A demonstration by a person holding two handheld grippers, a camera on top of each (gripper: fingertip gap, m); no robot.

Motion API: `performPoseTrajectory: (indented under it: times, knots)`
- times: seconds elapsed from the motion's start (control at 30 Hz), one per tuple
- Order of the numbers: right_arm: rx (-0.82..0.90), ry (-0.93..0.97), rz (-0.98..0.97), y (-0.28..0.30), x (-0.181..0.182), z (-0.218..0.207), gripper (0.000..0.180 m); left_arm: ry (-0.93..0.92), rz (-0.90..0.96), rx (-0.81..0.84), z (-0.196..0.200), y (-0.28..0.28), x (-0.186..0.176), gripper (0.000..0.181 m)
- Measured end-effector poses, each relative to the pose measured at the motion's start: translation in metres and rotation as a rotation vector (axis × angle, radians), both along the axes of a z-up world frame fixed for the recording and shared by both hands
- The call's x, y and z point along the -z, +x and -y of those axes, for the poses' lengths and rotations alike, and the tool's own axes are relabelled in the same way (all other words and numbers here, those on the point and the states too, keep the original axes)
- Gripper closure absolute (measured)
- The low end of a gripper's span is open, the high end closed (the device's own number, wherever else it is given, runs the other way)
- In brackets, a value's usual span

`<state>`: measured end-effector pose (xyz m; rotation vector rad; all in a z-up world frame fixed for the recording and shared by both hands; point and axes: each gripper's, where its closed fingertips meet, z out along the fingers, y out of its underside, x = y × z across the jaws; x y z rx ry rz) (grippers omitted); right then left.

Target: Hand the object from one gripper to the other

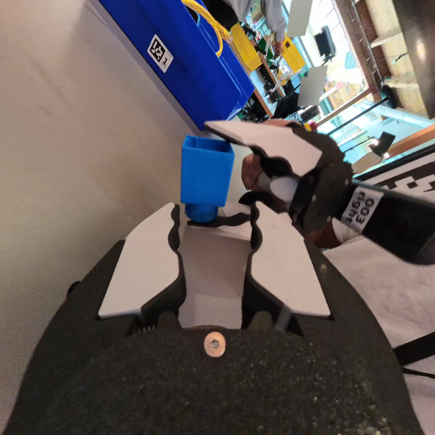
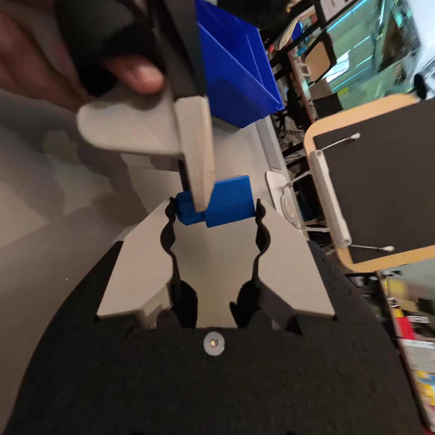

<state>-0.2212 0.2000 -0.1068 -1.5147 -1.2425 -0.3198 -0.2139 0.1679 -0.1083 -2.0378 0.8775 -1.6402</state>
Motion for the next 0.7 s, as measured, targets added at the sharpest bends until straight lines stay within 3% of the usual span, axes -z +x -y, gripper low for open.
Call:
performPoseTrajectory:
  times: [0.1, 0.2, 0.3, 0.47, 0.63, 0.7]
  knots:
    - [0.0, 0.122, 0.065, -0.003, -0.003, 0.003, 0.111, 0.015, -0.02, -0.003, -0.003, -0.002, 0.006, 0.146]
    - [-0.012, 0.128, 0.052, -0.003, -0.001, 0.004, 0.112, 0.067, -0.049, -0.006, -0.004, -0.004, 0.009, 0.151]
    - [-0.044, 0.056, -0.079, -0.001, -0.001, 0.007, 0.113, 0.142, -0.053, -0.011, -0.01, -0.008, 0.008, 0.153]
    - [-0.112, -0.259, -0.542, 0.011, -0.014, 0.011, 0.105, 0.215, -0.004, -0.026, -0.027, -0.023, -0.003, 0.154]
    - [-0.252, -0.833, -1.07, 0.006, -0.017, 0.013, 0.106, 0.155, 0.107, -0.027, -0.023, -0.019, -0.013, 0.154]
    - [-0.352, -0.974, -1.313, 0.004, -0.035, 0.014, 0.109, 0.149, 0.134, -0.018, -0.018, -0.014, -0.016, 0.154]
